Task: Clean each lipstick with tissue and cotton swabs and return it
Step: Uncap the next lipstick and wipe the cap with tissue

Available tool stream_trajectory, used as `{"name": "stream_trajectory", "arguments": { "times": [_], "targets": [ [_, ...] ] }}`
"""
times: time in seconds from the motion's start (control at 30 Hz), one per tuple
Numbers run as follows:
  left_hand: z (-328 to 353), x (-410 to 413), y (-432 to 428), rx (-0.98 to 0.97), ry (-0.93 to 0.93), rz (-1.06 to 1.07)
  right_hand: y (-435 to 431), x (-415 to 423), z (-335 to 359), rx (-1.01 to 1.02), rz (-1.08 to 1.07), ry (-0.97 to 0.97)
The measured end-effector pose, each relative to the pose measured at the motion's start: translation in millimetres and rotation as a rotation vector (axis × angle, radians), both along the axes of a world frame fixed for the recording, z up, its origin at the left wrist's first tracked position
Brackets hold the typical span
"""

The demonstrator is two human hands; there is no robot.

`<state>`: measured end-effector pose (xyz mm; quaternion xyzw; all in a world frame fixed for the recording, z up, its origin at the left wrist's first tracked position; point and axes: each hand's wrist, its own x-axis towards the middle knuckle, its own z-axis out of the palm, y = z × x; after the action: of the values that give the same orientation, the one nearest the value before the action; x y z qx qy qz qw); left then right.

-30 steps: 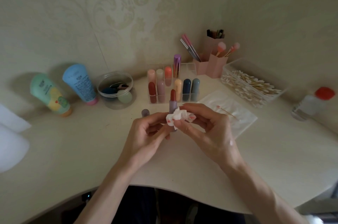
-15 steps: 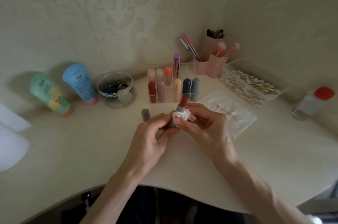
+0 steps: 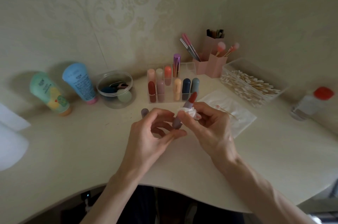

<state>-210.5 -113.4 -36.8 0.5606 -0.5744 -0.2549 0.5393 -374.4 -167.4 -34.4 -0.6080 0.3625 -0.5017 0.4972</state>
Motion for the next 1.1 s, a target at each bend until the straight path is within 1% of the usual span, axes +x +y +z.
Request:
{"name": "stream_trajectory", "arguments": {
  "times": [0.1,0.27,0.4,0.57,0.7,0.77,0.83,0.9,0.93,1.0,1.1],
  "targets": [
    [0.2,-1.0,0.6,-0.032,-0.045,0.052,0.4,0.0,0.2,0.018,0.011,0.003],
    [-0.2,-1.6,1.3,0.013,0.055,0.01,0.6,-1.2,0.1,0.028,0.053,-0.045],
    [-1.5,1.8,-0.5,0.073,0.182,-0.086,-0.1,-3.2,0.4,0.022,0.104,-0.061],
    [-1.5,7.8,-2.2,0.134,0.154,-0.253,-0.7,-4.2,-0.2,0.034,0.161,-0.056],
    [-1.0,6.5,-2.1,0.125,0.148,-0.3,-0.2,-2.9,1.8,0.028,0.084,-0.036],
    [1.5,2.3,-2.3,0.109,0.175,-0.269,0.0,-2.1,3.3,0.042,0.03,-0.029],
    [3.6,-2.5,-2.9,0.092,0.18,-0.164,0.4,-1.2,3.9,0.078,0.012,-0.043],
    [2.9,-4.5,-3.6,0.065,0.142,-0.052,1.5,-0.4,3.5,0.108,0.019,-0.047],
    [1.6,-4.3,-3.7,0.053,0.122,-0.029,2.4,-0.2,3.5,0.117,0.022,-0.047],
    [-0.4,-2.6,-2.4,0.048,0.128,-0.037,3.6,0.0,4.5,0.123,0.038,-0.053],
    [-3.4,1.2,-1.6,0.072,0.121,-0.108,3.7,-0.6,4.9,0.111,0.073,-0.056]
  ]
}}
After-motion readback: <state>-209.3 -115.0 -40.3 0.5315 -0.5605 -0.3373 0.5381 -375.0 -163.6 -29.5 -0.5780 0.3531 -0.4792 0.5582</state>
